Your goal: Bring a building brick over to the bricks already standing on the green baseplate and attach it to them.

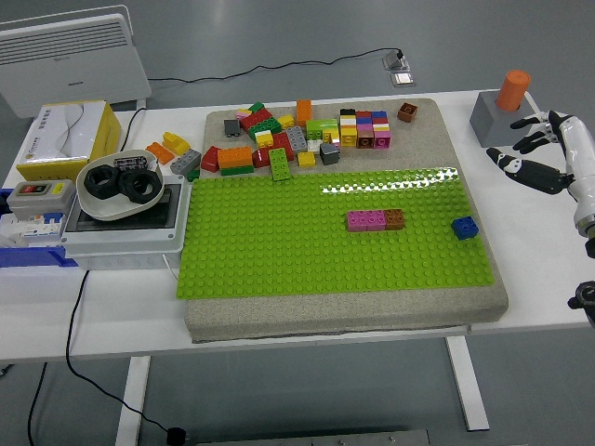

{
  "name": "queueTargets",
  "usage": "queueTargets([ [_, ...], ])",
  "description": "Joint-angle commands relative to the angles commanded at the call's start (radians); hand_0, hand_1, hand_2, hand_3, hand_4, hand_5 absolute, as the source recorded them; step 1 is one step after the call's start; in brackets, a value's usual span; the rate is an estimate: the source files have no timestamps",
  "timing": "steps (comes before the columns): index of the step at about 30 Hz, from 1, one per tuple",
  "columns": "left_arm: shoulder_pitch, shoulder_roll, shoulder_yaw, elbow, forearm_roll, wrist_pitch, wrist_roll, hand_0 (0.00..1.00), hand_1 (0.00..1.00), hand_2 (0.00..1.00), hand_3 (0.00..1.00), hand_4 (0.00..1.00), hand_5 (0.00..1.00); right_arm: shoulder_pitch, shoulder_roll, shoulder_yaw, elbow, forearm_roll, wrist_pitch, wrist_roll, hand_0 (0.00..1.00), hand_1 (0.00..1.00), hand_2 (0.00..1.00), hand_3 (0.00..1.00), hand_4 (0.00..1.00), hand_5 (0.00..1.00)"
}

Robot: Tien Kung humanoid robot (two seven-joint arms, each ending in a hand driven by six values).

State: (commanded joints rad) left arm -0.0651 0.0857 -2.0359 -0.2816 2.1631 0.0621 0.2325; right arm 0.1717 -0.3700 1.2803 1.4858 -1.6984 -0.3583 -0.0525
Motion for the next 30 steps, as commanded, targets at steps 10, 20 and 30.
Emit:
queueTargets([
  [10,-0.001,0.006,-0.012,0.0,-0.004,0.001,-0.005,0.758,0.692,0.612,0.447,0.609,0.352,-0.005,-0.032,0.029,0.027,-0.042,0.009,-0.005,0.58,0.367,0.313,0.513,0.877,0.255],
  [20,0.003,0.013,-0.027,0.0,-0.001,-0.001,-0.009,0.757,0.692,0.61,0.438,0.612,0.351,-0.013,-0.123,0.071,0.091,-0.181,0.126,-0.05,0.552,0.299,0.266,0.501,0.873,0.252],
  [30,0.002,0.016,-0.042,0.0,0.012,-0.01,-0.006,0.757,0.692,0.607,0.435,0.626,0.324,-0.022,-0.186,0.113,0.154,-0.355,0.308,-0.189,0.606,0.539,0.556,0.593,0.864,0.241],
])
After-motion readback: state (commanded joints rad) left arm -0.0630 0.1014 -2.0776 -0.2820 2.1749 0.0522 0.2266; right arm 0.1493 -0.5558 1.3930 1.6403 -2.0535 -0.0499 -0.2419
